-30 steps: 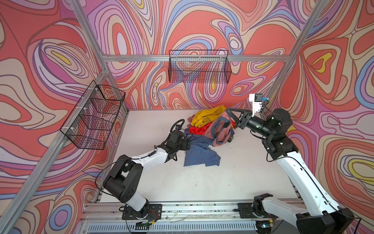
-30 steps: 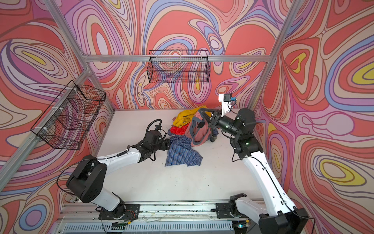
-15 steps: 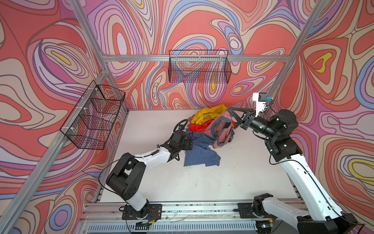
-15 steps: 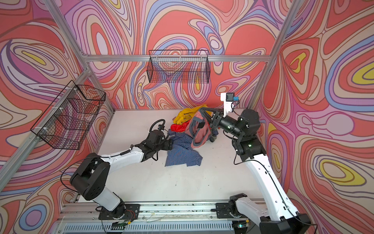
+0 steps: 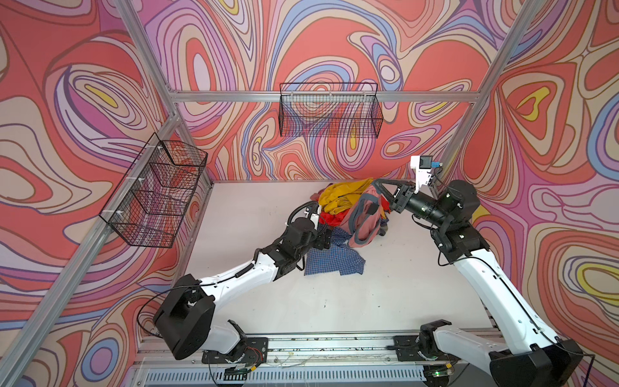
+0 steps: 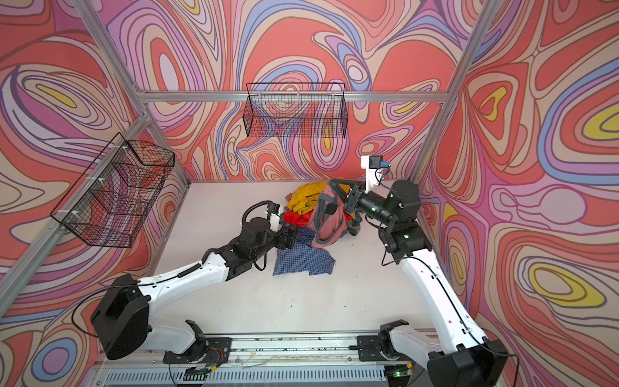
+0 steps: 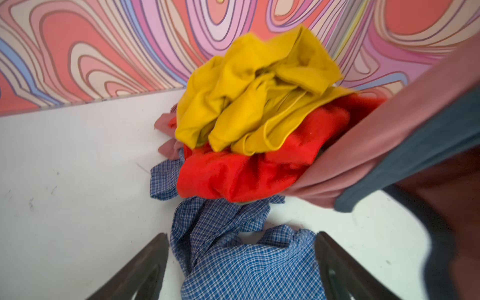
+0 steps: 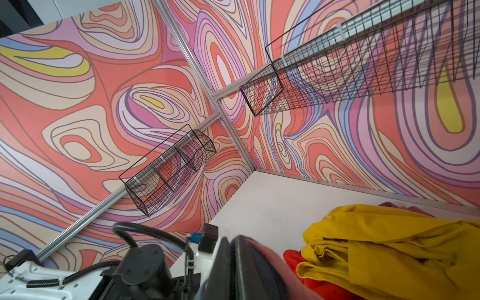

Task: Pick out a specific cloth from the pile
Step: 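Grasp the raised pink shirt with the left gripper while the right gripper holds it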

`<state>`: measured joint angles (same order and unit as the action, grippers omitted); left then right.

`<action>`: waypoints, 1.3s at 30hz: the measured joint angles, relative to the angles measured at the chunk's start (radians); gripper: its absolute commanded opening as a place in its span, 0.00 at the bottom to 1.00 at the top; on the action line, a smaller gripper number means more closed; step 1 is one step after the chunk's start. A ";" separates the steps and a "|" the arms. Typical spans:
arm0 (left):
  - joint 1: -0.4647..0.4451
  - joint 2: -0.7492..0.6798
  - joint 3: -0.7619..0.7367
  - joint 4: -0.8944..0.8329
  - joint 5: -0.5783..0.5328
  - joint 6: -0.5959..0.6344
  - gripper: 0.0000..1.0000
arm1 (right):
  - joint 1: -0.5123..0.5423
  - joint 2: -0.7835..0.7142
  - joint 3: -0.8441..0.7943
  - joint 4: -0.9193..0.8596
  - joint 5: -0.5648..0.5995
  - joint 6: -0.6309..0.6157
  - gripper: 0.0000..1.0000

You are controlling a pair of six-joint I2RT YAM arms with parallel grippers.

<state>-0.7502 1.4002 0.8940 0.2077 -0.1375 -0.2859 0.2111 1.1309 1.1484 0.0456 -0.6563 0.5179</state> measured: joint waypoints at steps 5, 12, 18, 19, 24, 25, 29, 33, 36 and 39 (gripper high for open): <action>-0.008 -0.011 0.028 0.016 0.117 0.002 0.87 | 0.000 0.031 -0.038 0.015 0.026 0.017 0.00; -0.010 0.055 0.170 0.025 0.311 0.001 0.81 | 0.000 0.045 -0.058 0.040 0.039 0.035 0.00; -0.010 0.162 0.296 0.020 0.438 -0.002 0.73 | 0.000 0.046 -0.061 0.057 0.043 0.045 0.00; -0.011 0.180 0.312 0.016 0.453 -0.002 0.71 | 0.000 0.046 -0.061 0.058 0.044 0.046 0.00; -0.020 0.237 0.354 -0.008 0.494 -0.002 0.65 | 0.000 0.046 -0.061 0.059 0.050 0.046 0.00; -0.023 0.249 0.365 -0.016 0.496 -0.002 0.65 | 0.000 0.046 -0.061 0.059 0.051 0.047 0.00; -0.037 0.282 0.403 -0.047 0.493 -0.003 0.54 | 0.000 0.050 -0.061 0.060 0.054 0.052 0.00; -0.040 0.304 0.429 -0.054 0.471 -0.009 0.20 | 0.000 0.055 -0.061 0.060 0.056 0.053 0.00; -0.040 0.313 0.442 -0.059 0.459 -0.014 0.00 | 0.000 0.056 -0.061 0.048 0.070 0.050 0.00; -0.041 0.312 0.448 -0.069 0.454 -0.014 0.00 | 0.000 0.056 -0.059 0.016 0.106 0.040 0.00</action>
<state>-0.7910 1.7126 1.3418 0.1383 0.3168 -0.3000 0.2115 1.1870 1.0893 0.0616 -0.5503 0.5579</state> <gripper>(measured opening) 0.054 0.049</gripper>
